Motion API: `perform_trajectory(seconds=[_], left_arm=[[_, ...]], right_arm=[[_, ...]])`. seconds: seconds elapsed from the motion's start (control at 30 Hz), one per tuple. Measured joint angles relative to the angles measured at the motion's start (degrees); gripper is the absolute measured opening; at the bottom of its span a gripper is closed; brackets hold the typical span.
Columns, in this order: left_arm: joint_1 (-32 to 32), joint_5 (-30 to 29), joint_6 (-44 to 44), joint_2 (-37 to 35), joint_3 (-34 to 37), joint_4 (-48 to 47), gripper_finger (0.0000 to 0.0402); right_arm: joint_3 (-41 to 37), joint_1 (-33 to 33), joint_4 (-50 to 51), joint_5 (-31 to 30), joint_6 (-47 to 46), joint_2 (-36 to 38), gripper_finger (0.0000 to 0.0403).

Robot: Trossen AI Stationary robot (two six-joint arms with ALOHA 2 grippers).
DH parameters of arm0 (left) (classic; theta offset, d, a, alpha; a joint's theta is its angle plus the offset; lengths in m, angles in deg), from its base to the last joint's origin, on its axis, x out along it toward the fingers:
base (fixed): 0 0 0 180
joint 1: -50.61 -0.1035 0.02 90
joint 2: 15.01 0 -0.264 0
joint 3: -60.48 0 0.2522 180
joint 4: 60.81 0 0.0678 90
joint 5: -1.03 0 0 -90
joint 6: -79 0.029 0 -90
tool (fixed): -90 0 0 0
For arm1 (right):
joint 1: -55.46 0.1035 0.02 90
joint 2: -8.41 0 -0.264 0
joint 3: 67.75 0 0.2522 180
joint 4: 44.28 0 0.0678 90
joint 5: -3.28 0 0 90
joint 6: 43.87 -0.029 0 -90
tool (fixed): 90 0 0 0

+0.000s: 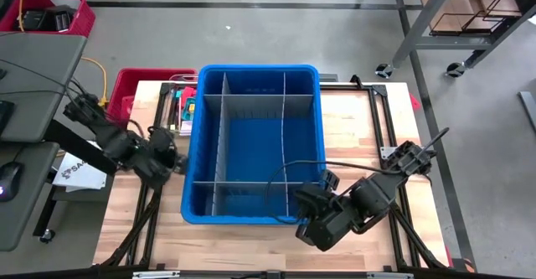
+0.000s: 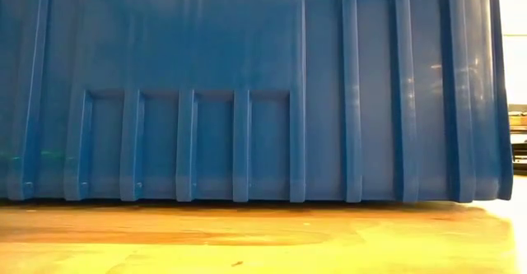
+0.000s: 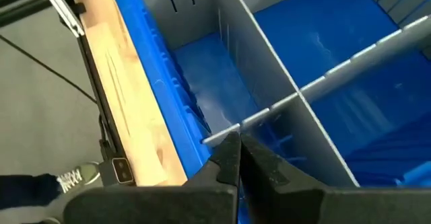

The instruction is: Sort blocks

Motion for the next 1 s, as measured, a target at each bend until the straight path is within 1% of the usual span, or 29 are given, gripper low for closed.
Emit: perform_trajectory(seconds=[0.1, 0.17, 0.3, 0.37, 0.47, 0.57, 0.7, 0.9, 1.0], left_arm=[[-1.9, -4.1, -7.6, 0.2, 4.6, 0.4, 0.0000], [-3.0, -6.6, -11.0, 0.0, 6.7, 0.0, 0.0000], [-6.5, -11.9, -13.7, 0.1, 8.9, 0.4, 0.0000], [-8.6, -12.7, -13.5, 0.1, 9.7, 1.3, 0.0000], [-11.2, -12.3, -8.2, 0.1, 10.7, 7.5, 0.0000], [-13.4, -11.3, -1.7, 0.2, 11.7, 14.1, 0.0000], [-16.4, -11.5, 4.6, 1.5, 11.9, 23.8, 0.0000], [-21.5, -11.7, 14.4, 3.6, 11.8, 31.6, 0.0000], [-24.8, -11.4, 19.0, 4.5, 11.9, 34.0, 0.0000]], right_arm=[[0.1, 0.1, -0.6, -0.2, 0.0, 0.0, 0.0000], [0.1, 0.1, -1.1, -0.3, 0.0, 0.0, 0.0000], [0.1, 0.2, -1.4, -0.3, 0.0, 0.0, 0.0000], [0.1, 0.3, -1.4, -0.3, 0.0, 0.2, 0.0000], [0.2, 0.7, -1.4, -1.2, 0.0, 0.8, 0.0000], [0.2, 1.4, -1.4, -3.2, 0.0, 1.6, 0.0000], [0.2, 2.2, -1.4, -6.3, -1.8, 2.7, 0.0000], [0.2, 3.5, -1.4, -10.9, -5.3, 3.8, 0.0000], [0.2, 3.8, -1.4, -11.3, -6.4, 3.8, 0.0000]])
